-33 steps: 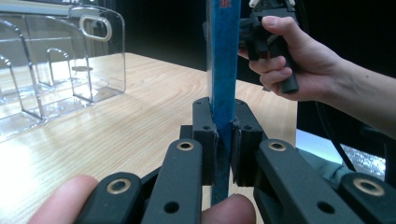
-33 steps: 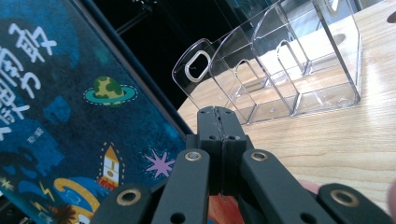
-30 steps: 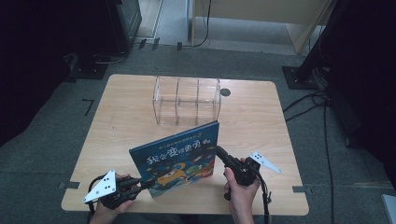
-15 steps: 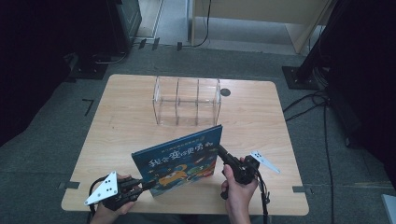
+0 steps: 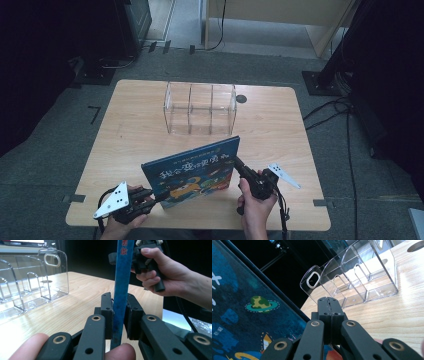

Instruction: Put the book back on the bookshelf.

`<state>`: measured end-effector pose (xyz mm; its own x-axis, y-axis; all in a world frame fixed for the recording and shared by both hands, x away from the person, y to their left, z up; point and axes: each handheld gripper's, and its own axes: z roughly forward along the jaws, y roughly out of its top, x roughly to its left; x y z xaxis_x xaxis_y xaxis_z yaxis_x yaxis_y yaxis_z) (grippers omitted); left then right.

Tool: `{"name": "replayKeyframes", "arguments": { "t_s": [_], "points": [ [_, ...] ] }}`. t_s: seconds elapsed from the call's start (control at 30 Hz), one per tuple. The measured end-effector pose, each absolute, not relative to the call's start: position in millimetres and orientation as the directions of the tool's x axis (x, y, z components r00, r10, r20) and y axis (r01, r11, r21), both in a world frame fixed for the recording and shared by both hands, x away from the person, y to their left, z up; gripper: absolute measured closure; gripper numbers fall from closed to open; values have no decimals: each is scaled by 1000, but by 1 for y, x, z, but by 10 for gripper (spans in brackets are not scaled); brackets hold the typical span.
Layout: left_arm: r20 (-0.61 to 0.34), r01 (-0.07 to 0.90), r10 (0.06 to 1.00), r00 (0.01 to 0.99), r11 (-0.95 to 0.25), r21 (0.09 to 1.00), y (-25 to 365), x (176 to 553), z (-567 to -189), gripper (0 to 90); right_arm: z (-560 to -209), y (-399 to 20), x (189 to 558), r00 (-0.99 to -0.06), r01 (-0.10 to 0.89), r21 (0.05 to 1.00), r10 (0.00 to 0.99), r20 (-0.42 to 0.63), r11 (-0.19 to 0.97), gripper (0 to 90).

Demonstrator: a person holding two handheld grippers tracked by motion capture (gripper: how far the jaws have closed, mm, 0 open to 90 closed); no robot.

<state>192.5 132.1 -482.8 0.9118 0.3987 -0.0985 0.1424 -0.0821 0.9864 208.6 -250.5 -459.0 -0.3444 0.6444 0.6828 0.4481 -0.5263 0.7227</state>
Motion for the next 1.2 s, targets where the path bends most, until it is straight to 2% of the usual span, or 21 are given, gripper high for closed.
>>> {"name": "replayKeyframes", "arguments": {
  "t_s": [0.37, 0.67, 0.9, 1.2],
  "points": [
    [-86, 135, 418, 904, -90, 987, 126, 191, -475, 781, -458, -248, 205, -355, 406, 786, 713, 605, -465, 900],
    [-97, 140, 407, 908, -77, 987, 122, 190, -468, 780, -455, -244, 198, -390, 328, 880, 799, 457, -343, 900],
    [-121, 169, 422, 899, -77, 983, 120, 190, -463, 773, -456, -239, 196, -410, 218, 953, 866, 286, -212, 900],
    [-129, 179, 424, 896, -79, 981, 118, 188, -455, 766, -457, -238, 194, -433, 188, 966, 869, 241, -175, 900]
  ]
}}
